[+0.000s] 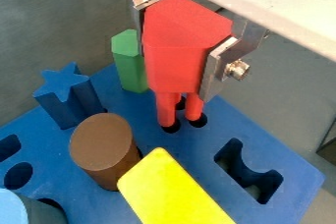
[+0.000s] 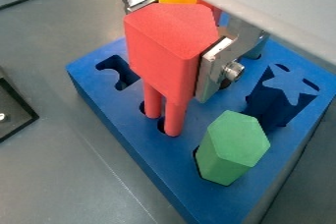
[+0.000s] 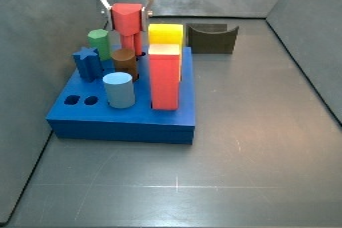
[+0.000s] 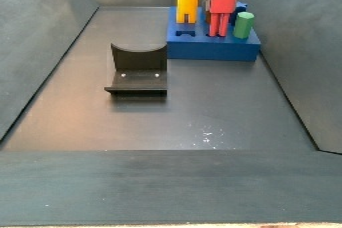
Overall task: Pick up the 3 prong object. Move up. Move to above the board. Insert the 3 prong object.
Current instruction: Insert the 3 prong object.
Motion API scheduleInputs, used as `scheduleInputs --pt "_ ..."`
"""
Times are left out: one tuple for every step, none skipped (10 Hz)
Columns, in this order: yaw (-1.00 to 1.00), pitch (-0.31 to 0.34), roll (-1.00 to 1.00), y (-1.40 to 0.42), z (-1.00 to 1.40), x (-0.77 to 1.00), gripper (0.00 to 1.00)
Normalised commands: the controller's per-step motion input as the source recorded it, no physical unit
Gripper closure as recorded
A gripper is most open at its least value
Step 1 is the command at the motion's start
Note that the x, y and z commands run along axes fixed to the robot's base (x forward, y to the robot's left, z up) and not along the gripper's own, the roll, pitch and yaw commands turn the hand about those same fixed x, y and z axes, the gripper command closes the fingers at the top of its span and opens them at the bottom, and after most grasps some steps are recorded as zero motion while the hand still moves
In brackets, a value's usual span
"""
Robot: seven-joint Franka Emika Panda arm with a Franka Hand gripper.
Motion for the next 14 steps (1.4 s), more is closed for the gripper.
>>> scheduleInputs --pt "-0.05 0.0 0.0 0.0 -0.17 0.01 1.0" --pt "-0.02 0.0 0.0 0.0 -0.17 0.01 1.0" --pt "-0.01 0.0 0.0 0.0 -0.11 0.16 1.0" --pt "-0.02 0.0 -0.01 0.0 -0.14 0.26 1.0" --pt "-0.07 0.0 0.0 0.0 -0.14 0.28 1.0" --pt "-0.11 0.0 0.0 0.0 -0.16 0.3 1.0" --pt "-0.07 -0.037 0.0 0.0 -0.37 0.09 1.0" --pt "-0.07 -0.149 0.0 0.0 -0.78 0.0 1.0" --pt "-0.07 -0.164 0.0 0.0 -0.91 0.0 1.0" --pt "-0.06 -0.174 0.0 0.0 -0.91 0.0 1.0" --pt "-0.07 -0.173 0.0 0.0 -0.91 0.0 1.0" --pt "-0.09 -0.139 0.0 0.0 -0.83 0.0 1.0" --pt "-0.06 -0.169 0.0 0.0 -0.78 -0.01 1.0" --pt "-0.06 -0.263 -0.13 0.0 -0.54 -0.18 1.0"
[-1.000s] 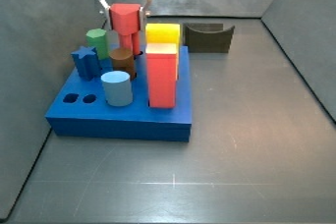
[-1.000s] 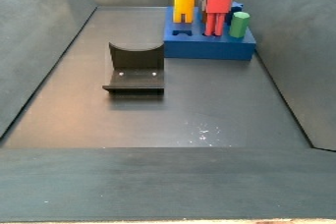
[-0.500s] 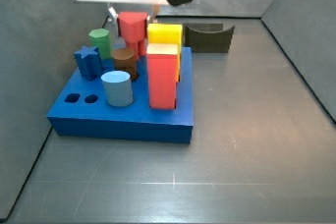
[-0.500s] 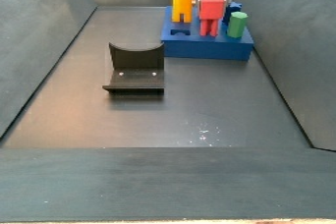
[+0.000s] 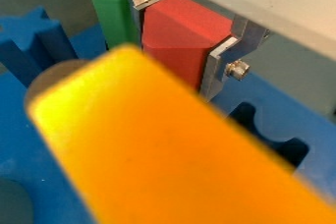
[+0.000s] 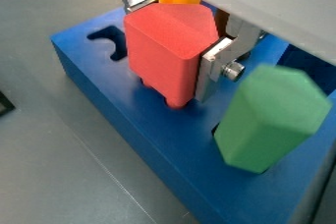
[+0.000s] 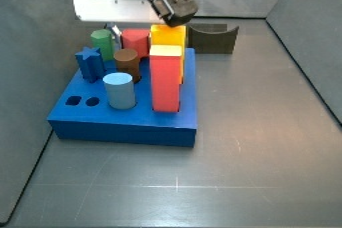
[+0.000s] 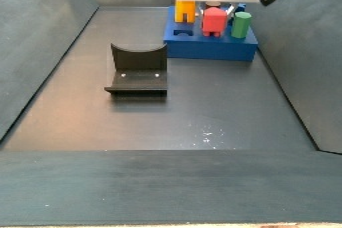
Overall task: Pick up the 3 prong object. Move up. Move to above the board. Insert the 3 prong object.
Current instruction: Insert the 3 prong object.
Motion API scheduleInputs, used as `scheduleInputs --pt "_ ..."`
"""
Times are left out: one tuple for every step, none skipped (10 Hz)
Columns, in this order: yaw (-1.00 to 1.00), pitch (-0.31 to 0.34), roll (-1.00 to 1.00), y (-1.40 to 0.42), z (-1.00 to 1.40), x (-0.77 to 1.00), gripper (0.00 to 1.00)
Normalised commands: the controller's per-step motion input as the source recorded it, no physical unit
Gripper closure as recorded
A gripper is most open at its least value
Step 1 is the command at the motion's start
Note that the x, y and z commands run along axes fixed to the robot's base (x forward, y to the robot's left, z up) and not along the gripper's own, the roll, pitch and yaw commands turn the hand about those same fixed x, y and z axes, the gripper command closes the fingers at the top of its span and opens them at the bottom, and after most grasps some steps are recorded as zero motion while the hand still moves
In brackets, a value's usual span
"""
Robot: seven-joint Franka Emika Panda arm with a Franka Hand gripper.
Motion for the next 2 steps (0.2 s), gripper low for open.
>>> scheduleInputs --pt "0.0 -0.156 -0.24 0.05 -0.3 0.0 1.0" --pt "0.0 -0.004 0.0 0.03 0.0 -0.01 1.0"
